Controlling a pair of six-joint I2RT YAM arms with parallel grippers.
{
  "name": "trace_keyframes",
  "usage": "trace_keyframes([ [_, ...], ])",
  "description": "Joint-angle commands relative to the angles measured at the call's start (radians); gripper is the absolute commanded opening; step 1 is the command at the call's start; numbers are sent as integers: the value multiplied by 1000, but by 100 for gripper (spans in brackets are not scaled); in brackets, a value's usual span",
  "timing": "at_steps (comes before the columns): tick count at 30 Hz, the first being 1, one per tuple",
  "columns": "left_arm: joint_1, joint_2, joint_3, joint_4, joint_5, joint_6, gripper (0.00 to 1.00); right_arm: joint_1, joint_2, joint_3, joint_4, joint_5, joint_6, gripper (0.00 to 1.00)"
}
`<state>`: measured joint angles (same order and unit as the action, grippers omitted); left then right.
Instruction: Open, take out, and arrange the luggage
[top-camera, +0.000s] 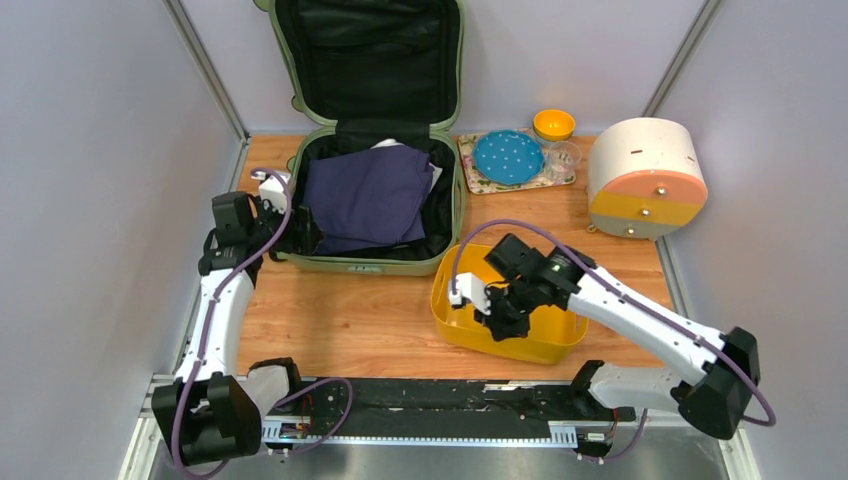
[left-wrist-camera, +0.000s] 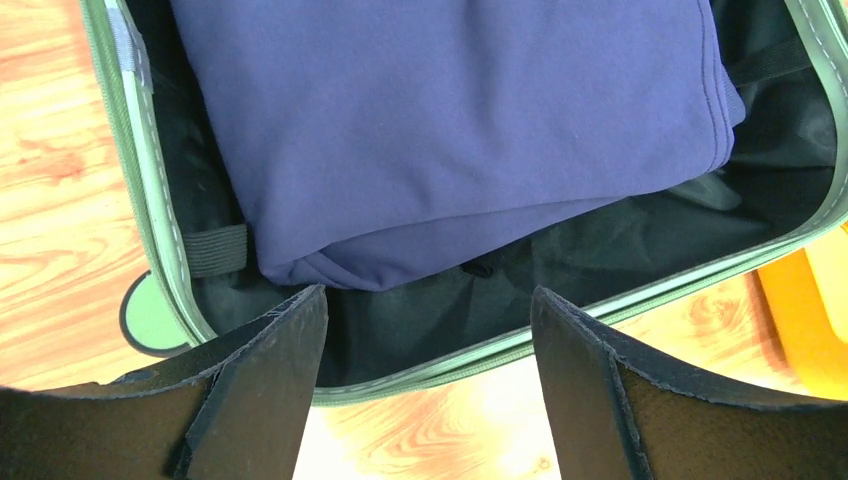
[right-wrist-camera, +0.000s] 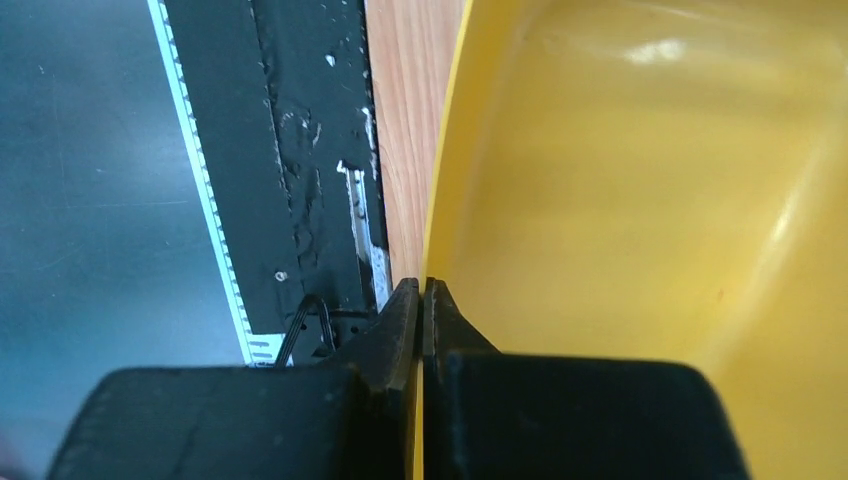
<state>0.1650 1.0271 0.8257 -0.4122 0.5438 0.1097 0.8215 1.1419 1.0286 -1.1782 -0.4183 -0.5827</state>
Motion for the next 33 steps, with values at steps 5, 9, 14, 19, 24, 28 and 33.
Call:
trace_keyframes([
  [5, -86, 123, 107, 62, 100, 74, 81, 74, 188, 77, 154, -83, -16, 37],
  [9, -148, 166, 108, 107, 186, 223, 82, 68, 167, 120, 124, -77, -8, 73],
  [14, -229, 254, 109, 161, 266, 421, 81, 1, 91, 203, 167, -109, 90, 77],
  [19, -308, 316, 67, 223, 231, 672, 81, -160, 136, 295, 250, -128, 260, 77],
  [24, -370, 364, 17, 380, 196, 743, 81, -275, 222, 381, 293, -131, 386, 76],
  [28, -412, 405, -22, 394, 179, 873, 87, -320, 263, 402, 376, -128, 458, 76],
  [33, -430, 468, -11, 452, 128, 875, 86, -351, 360, 452, 431, -143, 537, 76],
])
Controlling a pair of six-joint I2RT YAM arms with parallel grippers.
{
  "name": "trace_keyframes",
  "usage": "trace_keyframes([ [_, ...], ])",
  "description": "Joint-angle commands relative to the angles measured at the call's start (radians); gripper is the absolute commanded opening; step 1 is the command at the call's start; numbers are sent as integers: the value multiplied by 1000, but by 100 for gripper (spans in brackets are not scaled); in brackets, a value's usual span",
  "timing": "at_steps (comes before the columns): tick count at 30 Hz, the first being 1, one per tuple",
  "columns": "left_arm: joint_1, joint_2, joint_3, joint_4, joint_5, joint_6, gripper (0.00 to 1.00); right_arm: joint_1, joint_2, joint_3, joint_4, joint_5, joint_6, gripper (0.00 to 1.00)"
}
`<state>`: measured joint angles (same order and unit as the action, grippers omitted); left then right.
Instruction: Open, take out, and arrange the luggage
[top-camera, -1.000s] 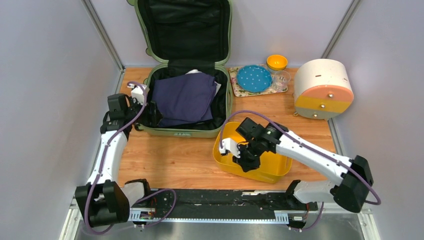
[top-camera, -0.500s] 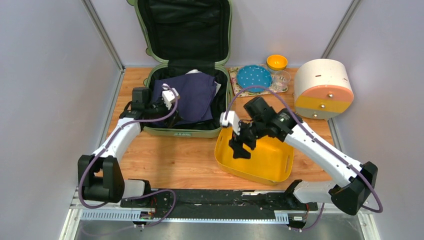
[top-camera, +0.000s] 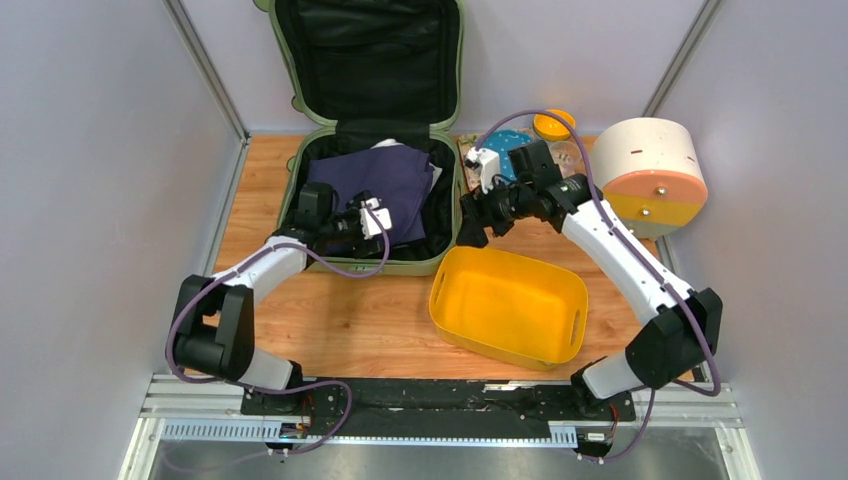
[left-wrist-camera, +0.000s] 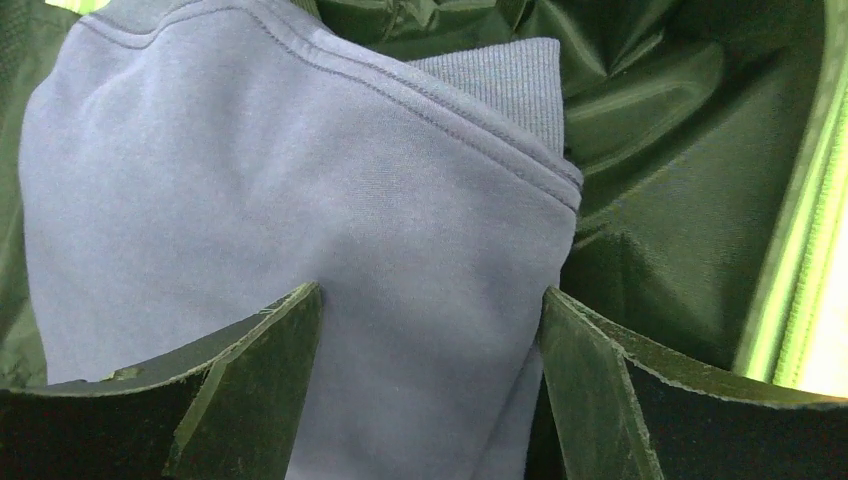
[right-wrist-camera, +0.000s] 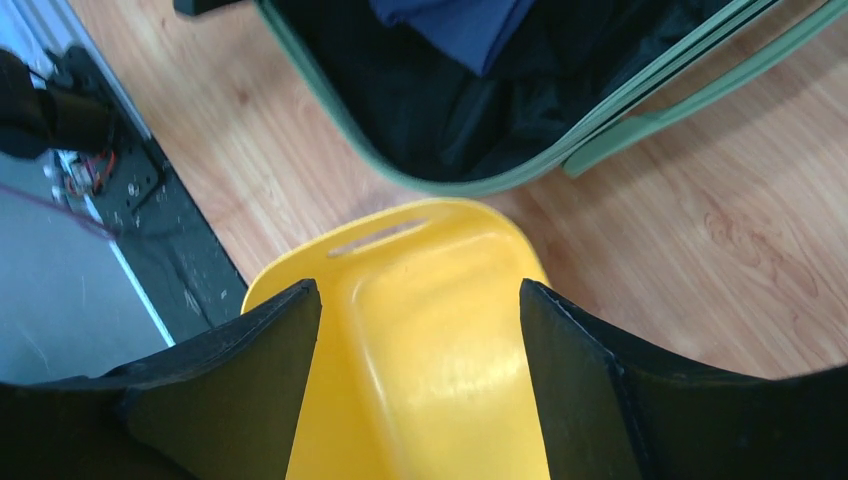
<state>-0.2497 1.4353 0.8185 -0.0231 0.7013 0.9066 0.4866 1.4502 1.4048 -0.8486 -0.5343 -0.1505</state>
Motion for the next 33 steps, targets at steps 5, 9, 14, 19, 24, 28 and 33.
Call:
trace_keyframes([
  [5, -37, 111, -8, 126, -106, 104, 78, -16, 108, 102, 158, -56, 180, 75],
  [9, -51, 122, -33, 151, -123, 133, 86, -16, 137, 106, 203, -59, 221, 75],
  [14, -57, 148, 19, -1, -71, 202, 88, -16, 179, 134, 218, -79, 233, 75],
  [19, -56, 183, 90, -28, -80, 134, 49, -16, 193, 145, 235, -61, 241, 75],
  [24, -36, 178, 149, 17, -39, -49, 2, -16, 223, 143, 261, -24, 295, 75],
  [28, 1, 181, 191, 74, -22, -230, 0, -22, 252, 155, 292, -10, 391, 76],
  [33, 46, 206, 238, 80, 21, -343, 0, -22, 300, 172, 354, -15, 514, 76],
])
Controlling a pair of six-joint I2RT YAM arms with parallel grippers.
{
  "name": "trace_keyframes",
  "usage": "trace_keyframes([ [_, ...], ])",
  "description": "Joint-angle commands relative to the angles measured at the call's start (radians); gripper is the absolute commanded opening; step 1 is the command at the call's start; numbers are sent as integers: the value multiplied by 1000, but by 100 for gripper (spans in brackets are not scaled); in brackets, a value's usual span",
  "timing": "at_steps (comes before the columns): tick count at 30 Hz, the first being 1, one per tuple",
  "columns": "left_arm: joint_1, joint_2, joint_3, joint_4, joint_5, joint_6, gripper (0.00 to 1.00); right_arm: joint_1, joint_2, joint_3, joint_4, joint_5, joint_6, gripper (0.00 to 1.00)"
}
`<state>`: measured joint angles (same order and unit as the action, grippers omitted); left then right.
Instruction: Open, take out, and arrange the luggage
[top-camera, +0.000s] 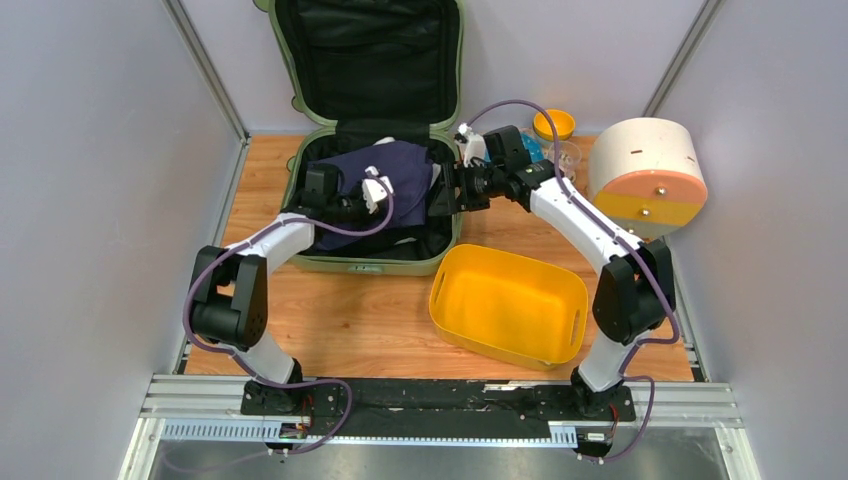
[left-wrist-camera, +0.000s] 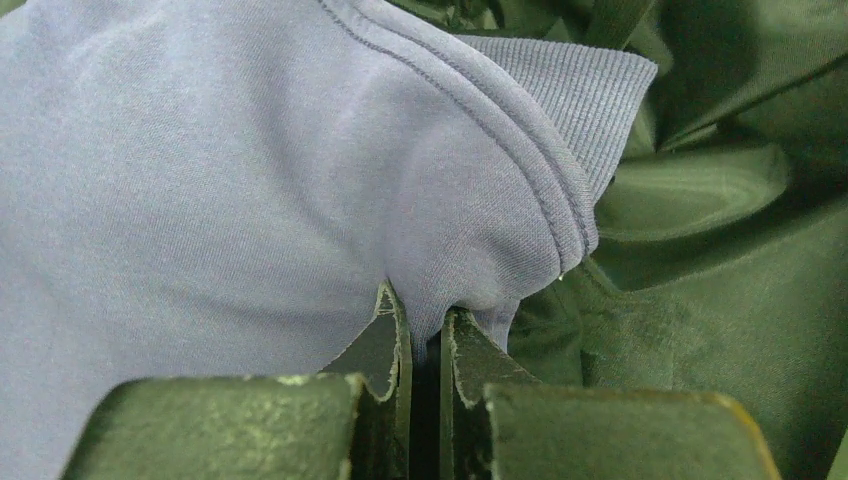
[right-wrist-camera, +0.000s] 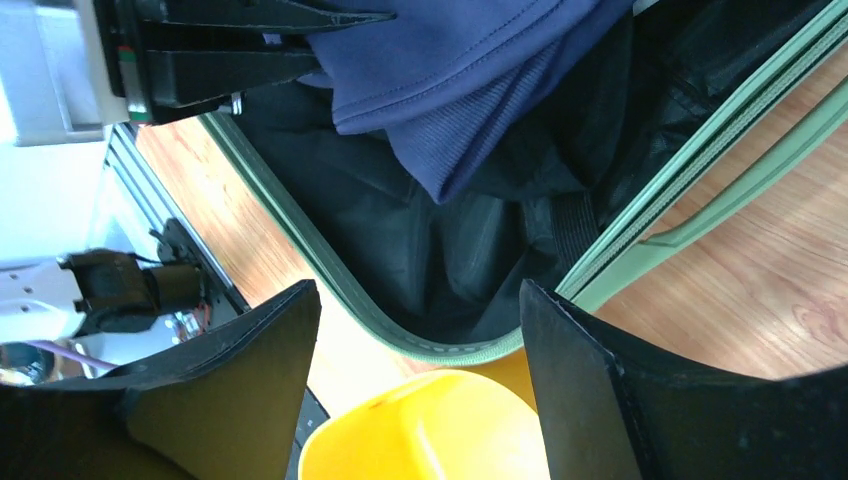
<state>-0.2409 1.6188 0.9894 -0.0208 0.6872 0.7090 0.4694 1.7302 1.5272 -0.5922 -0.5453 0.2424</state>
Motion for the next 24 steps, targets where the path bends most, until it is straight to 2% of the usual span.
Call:
trace_keyframes([
  [1, 52, 21, 69, 103, 41, -193, 0, -5, 35, 50, 112, -8, 136, 76],
  [6, 86, 15, 60, 151, 110, -272, 0, -5, 112, 99, 155, 8, 284, 78],
  [13, 104, -13, 34, 188, 149, -290, 0, 3, 213, 178, 187, 14, 448, 80],
  [17, 107, -31, 23, 196, 173, -293, 0, 20, 256, 215, 175, 30, 489, 87],
  [24, 130, -60, 17, 213, 207, -328, 0, 31, 305, 267, 115, 123, 511, 90],
])
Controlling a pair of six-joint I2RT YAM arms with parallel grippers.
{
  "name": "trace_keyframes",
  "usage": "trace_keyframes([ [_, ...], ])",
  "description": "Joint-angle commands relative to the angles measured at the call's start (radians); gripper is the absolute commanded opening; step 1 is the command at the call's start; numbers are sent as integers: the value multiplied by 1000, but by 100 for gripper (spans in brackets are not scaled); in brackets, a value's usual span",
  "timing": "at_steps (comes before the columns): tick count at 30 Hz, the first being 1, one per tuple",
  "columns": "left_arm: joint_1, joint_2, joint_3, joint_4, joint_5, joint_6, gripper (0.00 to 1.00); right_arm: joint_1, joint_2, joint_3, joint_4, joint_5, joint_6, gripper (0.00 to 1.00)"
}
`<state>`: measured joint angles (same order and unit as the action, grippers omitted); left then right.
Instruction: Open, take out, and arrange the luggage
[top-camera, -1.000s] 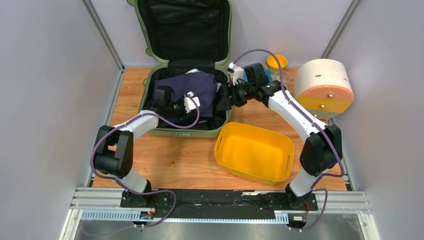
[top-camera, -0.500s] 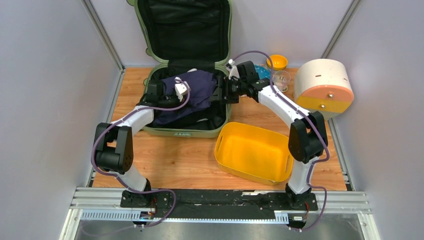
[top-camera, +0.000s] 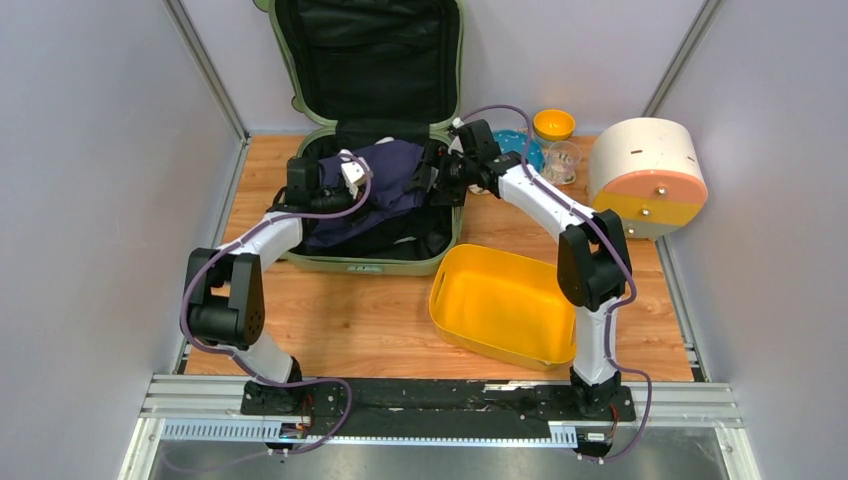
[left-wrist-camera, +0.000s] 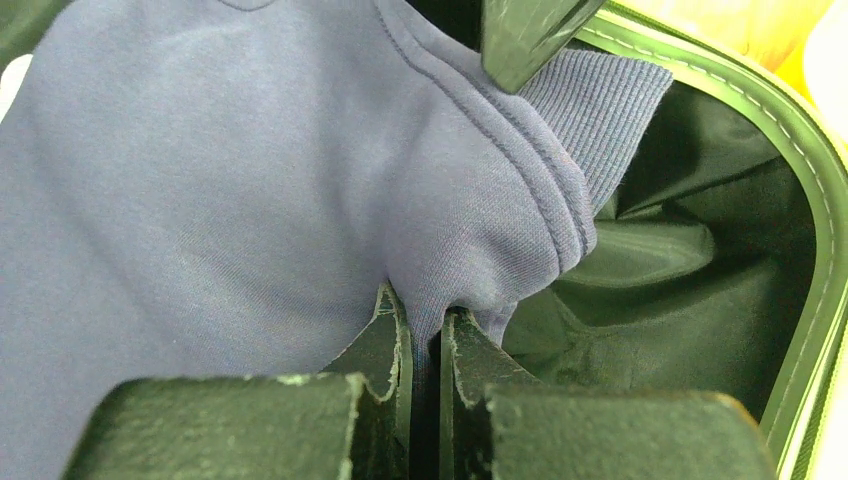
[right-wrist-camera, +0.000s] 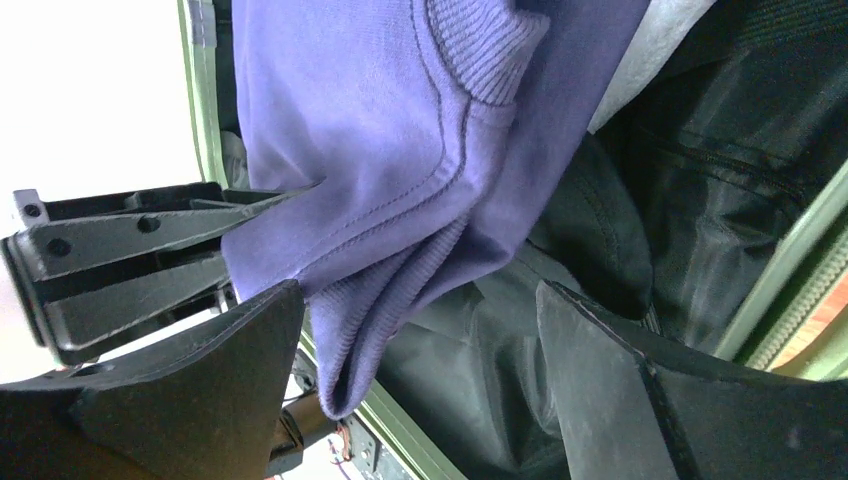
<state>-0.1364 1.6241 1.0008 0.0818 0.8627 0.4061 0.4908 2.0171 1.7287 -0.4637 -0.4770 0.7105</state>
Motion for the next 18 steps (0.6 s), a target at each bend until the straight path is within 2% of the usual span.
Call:
trace_keyframes([
  [1, 26, -67, 5, 116, 33, -39, 0, 8, 23, 69, -13, 51, 43, 90],
  [14, 37, -104, 4, 90, 79, -10, 0, 22, 133, 192, 45, 31, 142, 96],
  [18, 37, -116, -4, 111, 78, -41, 0, 32, 179, 218, 48, 23, 167, 97],
])
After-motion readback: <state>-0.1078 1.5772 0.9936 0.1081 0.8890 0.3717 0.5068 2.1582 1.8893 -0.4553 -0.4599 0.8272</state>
